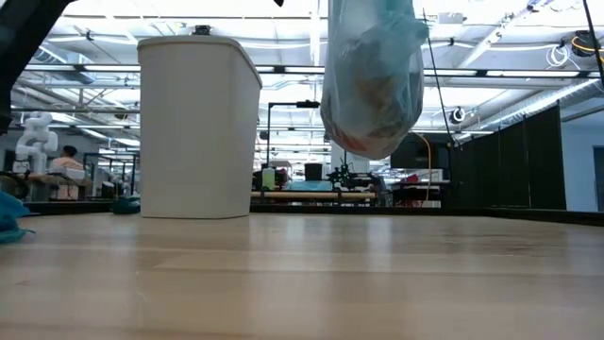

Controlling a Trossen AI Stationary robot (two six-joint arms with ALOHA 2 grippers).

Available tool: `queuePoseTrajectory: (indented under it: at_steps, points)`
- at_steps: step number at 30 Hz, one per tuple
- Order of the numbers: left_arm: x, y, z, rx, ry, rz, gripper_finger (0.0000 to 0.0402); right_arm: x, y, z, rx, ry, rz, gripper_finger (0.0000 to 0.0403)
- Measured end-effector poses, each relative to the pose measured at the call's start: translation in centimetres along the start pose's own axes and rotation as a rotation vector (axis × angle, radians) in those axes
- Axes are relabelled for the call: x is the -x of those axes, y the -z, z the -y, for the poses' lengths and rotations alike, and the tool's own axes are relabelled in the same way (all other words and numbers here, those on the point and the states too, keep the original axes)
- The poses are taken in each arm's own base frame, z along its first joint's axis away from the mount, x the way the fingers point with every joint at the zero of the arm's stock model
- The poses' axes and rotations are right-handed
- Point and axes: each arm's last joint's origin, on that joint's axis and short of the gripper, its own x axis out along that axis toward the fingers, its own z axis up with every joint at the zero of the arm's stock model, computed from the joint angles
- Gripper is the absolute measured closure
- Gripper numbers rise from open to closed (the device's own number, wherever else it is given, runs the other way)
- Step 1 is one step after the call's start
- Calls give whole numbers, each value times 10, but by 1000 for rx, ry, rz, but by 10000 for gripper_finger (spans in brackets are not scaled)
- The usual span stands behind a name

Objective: Place trash/remove bag and relplace
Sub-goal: Close the blue trash bag

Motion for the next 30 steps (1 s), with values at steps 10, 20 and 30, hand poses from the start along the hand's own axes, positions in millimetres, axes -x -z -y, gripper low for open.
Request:
queuePoseTrajectory:
  at_steps: [10,20,30]
  points:
    - [38,-29,29,-25,-35,44,117,2,0,-4,0,19,-49,403]
    - [61,-36,47,7,-39,24,117,11,5,-5,-13,143,-154,403]
    - [76,-35,46,27,-74,11,117,13,8,-8,-19,184,-176,403]
